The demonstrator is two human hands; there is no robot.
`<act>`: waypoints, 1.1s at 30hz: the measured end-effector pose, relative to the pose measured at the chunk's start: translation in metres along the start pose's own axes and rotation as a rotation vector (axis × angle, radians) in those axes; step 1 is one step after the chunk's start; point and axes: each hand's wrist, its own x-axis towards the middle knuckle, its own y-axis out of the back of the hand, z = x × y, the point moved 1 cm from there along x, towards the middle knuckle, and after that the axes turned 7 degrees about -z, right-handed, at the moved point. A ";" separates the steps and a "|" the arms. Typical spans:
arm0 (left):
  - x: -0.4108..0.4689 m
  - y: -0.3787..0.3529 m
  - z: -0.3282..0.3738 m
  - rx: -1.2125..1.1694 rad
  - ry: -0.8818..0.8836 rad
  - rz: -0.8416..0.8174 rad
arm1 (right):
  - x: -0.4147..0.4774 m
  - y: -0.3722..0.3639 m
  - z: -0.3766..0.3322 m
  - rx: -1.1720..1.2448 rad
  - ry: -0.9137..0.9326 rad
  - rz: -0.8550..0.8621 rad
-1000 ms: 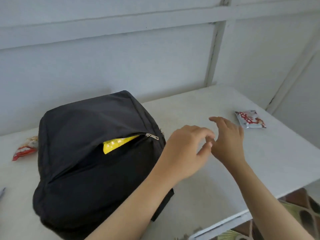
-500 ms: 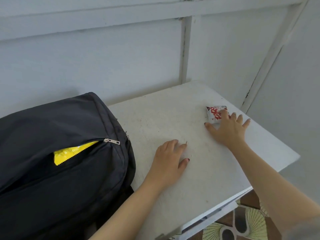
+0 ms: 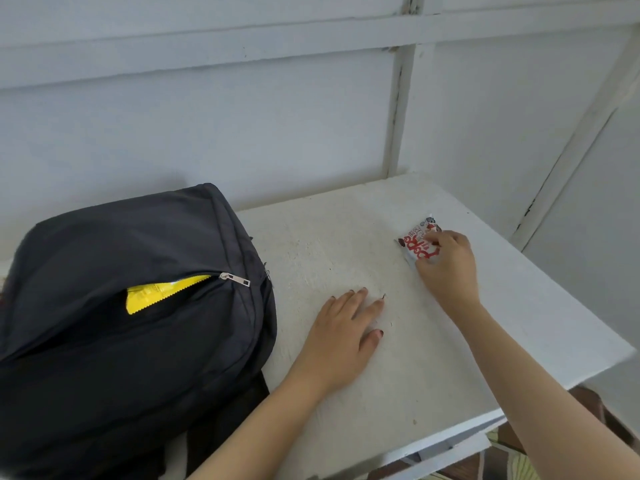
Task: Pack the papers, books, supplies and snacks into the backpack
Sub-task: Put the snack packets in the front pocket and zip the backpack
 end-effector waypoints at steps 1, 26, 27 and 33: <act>-0.001 0.001 0.000 -0.020 0.009 -0.014 | -0.001 0.000 -0.004 0.042 0.010 0.003; -0.206 0.169 -0.134 0.279 0.485 0.616 | -0.126 -0.054 -0.187 0.764 0.352 -0.990; -0.209 0.171 -0.138 0.286 0.477 0.613 | -0.129 -0.056 -0.190 0.716 0.378 -1.040; -0.206 0.184 -0.142 0.233 0.387 0.759 | -0.138 -0.069 -0.212 0.452 0.552 -1.094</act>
